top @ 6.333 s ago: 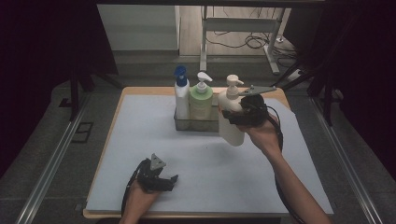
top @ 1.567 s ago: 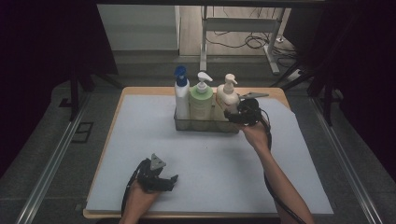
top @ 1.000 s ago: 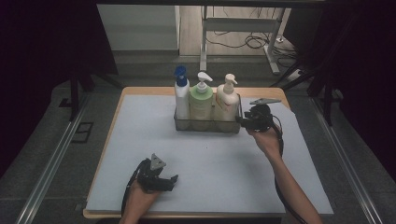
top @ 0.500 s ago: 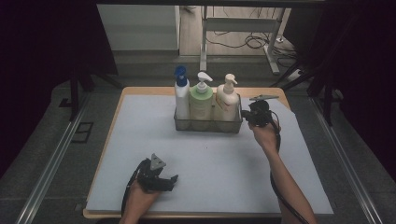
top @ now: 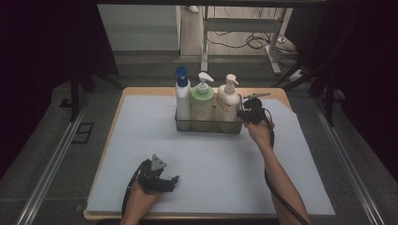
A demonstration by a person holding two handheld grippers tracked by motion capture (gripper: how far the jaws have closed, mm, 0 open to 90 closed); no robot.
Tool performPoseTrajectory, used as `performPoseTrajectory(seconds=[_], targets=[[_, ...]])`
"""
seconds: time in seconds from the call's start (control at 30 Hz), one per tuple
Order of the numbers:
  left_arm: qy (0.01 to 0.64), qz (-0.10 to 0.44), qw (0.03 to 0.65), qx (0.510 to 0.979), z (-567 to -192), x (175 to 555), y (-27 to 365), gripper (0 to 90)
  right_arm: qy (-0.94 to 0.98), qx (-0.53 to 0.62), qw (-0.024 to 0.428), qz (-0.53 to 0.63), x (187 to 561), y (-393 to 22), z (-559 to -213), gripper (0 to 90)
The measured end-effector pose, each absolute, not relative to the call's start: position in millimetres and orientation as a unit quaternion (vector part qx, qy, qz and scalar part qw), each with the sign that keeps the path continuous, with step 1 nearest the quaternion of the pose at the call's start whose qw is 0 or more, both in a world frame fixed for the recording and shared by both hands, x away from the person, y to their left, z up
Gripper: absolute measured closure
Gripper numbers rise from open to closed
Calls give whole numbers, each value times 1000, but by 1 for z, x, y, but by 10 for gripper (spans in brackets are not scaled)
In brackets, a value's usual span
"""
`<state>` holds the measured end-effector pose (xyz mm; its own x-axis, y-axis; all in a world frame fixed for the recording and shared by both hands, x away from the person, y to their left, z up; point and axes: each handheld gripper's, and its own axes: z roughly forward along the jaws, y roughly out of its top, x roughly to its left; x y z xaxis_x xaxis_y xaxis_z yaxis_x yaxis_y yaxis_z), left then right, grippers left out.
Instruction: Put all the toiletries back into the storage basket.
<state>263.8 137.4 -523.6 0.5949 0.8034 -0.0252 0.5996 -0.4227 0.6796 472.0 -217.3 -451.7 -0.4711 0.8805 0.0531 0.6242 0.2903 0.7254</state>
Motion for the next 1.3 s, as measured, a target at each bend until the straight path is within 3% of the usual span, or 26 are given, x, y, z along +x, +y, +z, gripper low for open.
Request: performPoseTrajectory(seconds=[1.3], targets=[[423,154,330,830,-524,264,138,106,795,462,151,362,467,-193,-459,893]])
